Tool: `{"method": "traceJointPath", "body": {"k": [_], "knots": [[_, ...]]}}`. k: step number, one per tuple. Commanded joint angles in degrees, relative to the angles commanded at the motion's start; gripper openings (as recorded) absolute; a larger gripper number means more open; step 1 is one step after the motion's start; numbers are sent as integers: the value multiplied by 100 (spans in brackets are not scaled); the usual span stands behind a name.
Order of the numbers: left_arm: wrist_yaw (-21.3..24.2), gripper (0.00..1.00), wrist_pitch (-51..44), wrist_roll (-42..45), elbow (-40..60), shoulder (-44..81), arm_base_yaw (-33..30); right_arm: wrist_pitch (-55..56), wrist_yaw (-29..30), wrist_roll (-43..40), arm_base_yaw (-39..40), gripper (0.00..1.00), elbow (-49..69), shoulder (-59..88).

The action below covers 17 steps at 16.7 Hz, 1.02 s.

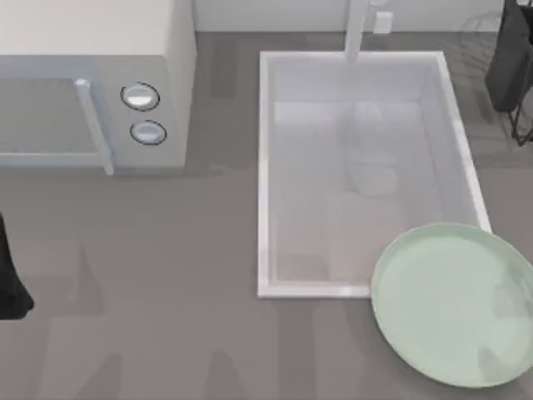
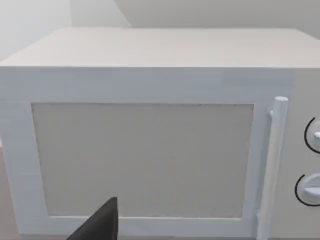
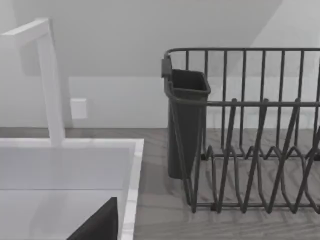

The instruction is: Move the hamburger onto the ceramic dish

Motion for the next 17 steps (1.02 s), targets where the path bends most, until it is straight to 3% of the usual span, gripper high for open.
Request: {"method": "traceJointPath", "body": {"k": [4, 8, 17], "knots": [[0, 100, 0, 0, 0, 0, 0, -135, 7, -53, -50, 100, 169, 182], [0, 100, 0, 0, 0, 0, 0, -849, 11, -334, -283, 100, 1047, 1270], [0, 100, 0, 0, 0, 0, 0, -3600, 4, -1303, -1098, 100, 3951, 6343]]}}
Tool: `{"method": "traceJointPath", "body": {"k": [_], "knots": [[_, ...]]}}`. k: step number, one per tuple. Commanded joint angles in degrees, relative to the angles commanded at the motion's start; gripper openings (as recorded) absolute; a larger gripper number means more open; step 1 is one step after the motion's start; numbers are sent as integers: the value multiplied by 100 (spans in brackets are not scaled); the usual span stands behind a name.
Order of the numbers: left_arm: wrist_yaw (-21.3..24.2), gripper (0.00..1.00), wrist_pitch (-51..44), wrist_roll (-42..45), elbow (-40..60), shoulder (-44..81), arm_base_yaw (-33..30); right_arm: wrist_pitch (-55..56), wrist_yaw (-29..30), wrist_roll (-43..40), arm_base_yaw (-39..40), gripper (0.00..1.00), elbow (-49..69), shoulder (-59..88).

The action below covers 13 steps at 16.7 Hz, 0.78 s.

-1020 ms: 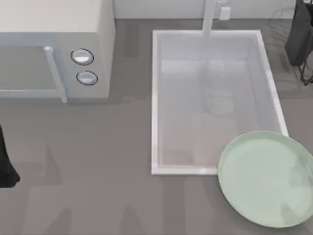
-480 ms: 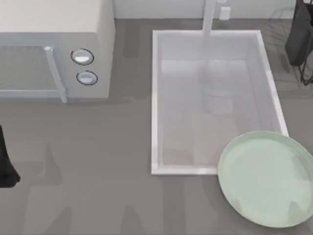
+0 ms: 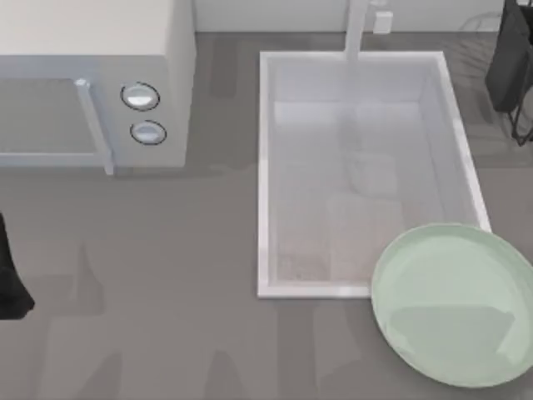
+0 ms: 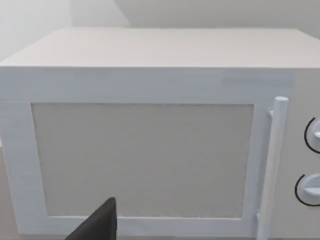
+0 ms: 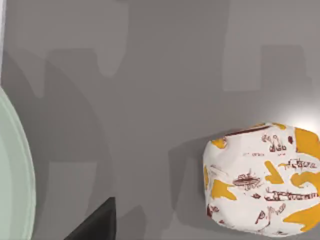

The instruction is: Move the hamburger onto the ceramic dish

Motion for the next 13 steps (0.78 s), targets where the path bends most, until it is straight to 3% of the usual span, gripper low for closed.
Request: {"method": "traceJointPath", "body": {"k": [7, 13], "knots": [[0, 100, 0, 0, 0, 0, 0, -1627, 17, -617, -522, 100, 1922, 2849], [0, 100, 0, 0, 0, 0, 0, -1962, 19, -764, -645, 100, 2434, 3495]]}}
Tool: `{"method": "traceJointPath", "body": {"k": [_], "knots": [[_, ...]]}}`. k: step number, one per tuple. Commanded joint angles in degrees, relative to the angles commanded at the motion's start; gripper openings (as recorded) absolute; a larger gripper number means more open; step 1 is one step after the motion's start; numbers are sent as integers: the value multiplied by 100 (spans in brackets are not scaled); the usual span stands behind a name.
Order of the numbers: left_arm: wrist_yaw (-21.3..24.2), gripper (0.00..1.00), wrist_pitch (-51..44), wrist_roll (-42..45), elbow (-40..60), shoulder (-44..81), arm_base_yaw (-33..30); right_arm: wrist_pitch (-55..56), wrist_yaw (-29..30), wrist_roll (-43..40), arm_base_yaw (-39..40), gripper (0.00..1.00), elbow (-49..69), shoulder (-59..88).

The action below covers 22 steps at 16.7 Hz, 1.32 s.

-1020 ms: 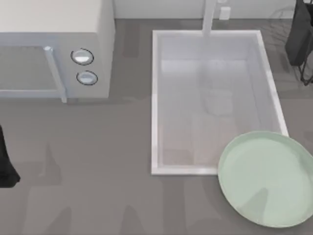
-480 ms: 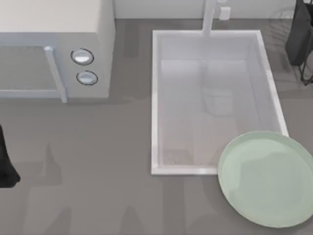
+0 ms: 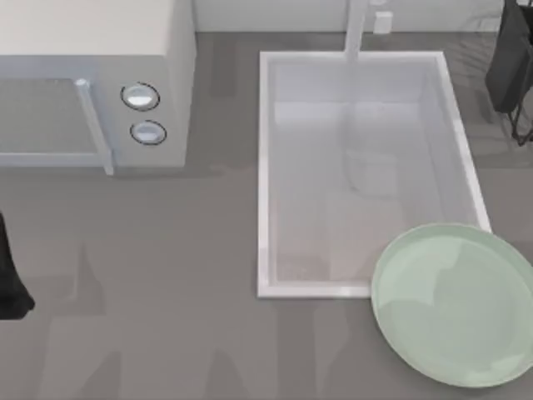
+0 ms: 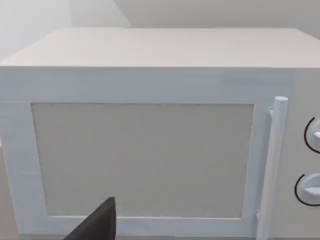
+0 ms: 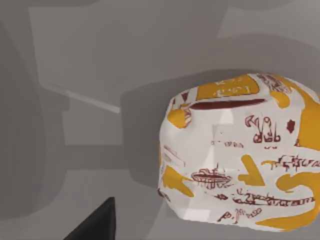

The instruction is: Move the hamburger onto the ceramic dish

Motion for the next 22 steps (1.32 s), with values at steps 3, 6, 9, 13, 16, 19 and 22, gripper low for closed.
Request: {"method": "traceJointPath", "body": {"k": [3, 6, 9, 13, 16, 19, 22], "knots": [[0, 100, 0, 0, 0, 0, 0, 14, 1, 6, 29, 100, -17, -19], [0, 100, 0, 0, 0, 0, 0, 238, 0, 19, 19, 100, -156, 105], [0, 100, 0, 0, 0, 0, 0, 958, 1, 20, 13, 100, -489, 440], [0, 100, 0, 0, 0, 0, 0, 1785, 3, 20, 7, 100, -904, 859], [0, 100, 0, 0, 0, 0, 0, 1856, 3, 20, 6, 100, -947, 909], [0, 100, 0, 0, 0, 0, 0, 1856, 3, 20, 6, 92, -947, 909], [0, 100, 0, 0, 0, 0, 0, 1856, 3, 20, 6, 70, -947, 909]]}}
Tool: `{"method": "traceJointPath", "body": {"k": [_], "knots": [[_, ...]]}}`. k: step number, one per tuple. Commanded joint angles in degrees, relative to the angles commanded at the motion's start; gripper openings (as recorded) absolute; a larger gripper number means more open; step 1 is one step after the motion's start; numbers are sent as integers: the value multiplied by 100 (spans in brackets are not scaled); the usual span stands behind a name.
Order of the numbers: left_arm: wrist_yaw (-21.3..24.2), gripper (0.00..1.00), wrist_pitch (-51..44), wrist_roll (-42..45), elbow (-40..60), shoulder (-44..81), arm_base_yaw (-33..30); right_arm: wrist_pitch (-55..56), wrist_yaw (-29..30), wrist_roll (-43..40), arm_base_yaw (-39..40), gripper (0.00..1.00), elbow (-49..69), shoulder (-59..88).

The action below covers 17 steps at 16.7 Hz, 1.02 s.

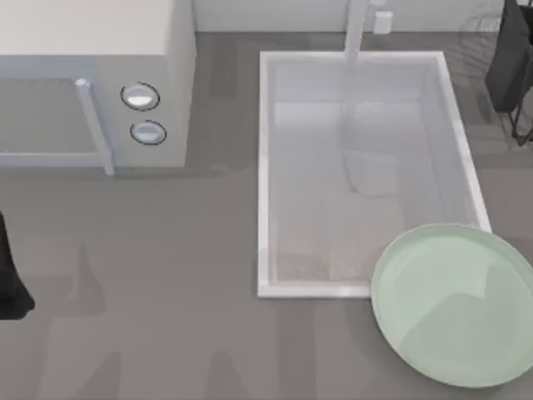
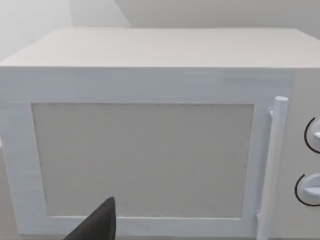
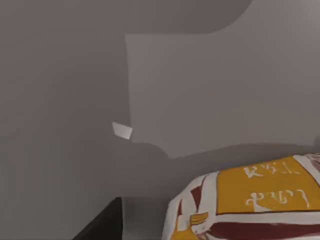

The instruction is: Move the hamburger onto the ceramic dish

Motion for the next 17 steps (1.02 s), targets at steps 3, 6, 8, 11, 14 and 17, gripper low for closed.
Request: {"method": "traceJointPath", "body": {"k": [3, 6, 8, 11, 14, 17], "knots": [[0, 100, 0, 0, 0, 0, 0, 0, 0, 0, 0, 47, 0, 0], [0, 100, 0, 0, 0, 0, 0, 0, 0, 0, 0, 25, 0, 0], [0, 100, 0, 0, 0, 0, 0, 0, 0, 0, 0, 10, 0, 0], [0, 100, 0, 0, 0, 0, 0, 0, 0, 0, 0, 0, 0, 0], [0, 100, 0, 0, 0, 0, 0, 0, 0, 0, 0, 0, 0, 0], [0, 100, 0, 0, 0, 0, 0, 0, 0, 0, 0, 0, 0, 0]]}}
